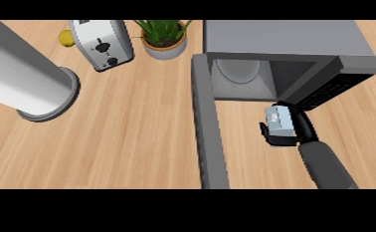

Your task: Pick up the milk, place it into the microwave and close the microwave

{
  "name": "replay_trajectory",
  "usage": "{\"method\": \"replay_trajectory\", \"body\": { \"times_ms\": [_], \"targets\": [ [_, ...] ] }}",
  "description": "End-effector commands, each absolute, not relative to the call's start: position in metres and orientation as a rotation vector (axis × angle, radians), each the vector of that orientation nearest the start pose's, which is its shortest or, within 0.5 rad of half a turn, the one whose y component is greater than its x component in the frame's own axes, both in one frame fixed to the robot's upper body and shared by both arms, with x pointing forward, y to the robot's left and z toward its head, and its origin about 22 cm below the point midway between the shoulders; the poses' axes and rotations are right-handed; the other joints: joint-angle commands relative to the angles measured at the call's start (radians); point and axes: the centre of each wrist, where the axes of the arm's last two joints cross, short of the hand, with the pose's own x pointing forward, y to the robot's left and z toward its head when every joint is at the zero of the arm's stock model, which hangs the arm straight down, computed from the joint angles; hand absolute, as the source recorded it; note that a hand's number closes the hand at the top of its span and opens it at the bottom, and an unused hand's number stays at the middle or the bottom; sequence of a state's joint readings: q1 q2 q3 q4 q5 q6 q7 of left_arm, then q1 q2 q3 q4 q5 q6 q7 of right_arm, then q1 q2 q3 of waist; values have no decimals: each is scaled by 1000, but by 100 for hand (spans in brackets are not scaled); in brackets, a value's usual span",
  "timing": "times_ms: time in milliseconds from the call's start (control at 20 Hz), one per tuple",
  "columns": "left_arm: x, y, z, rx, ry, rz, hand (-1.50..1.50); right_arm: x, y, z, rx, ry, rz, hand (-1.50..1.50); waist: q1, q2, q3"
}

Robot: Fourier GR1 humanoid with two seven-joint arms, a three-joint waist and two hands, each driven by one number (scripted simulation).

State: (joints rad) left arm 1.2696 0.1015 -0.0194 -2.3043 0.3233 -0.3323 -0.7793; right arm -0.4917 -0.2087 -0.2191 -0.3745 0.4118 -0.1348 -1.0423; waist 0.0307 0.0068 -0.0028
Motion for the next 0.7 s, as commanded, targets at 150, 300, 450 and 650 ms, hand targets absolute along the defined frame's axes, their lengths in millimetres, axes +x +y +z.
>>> {"method": "replay_trajectory", "body": {
  "times_ms": [150,300,450,650],
  "targets": [
    [-34,277,68,79,-1985,259,-150,319,-239,-112,-3,-1994,569,150,0,-6,4],
    [-23,277,74,92,-1981,255,-150,335,-248,-88,-41,-2043,634,150,-28,-9,3],
    [-45,296,72,95,-1955,239,-150,355,-237,-60,-90,-2069,609,150,-25,-15,2],
    [-43,301,78,96,-1961,250,-150,357,-228,-46,-221,-2032,587,150,-30,-14,2]
  ]
}}
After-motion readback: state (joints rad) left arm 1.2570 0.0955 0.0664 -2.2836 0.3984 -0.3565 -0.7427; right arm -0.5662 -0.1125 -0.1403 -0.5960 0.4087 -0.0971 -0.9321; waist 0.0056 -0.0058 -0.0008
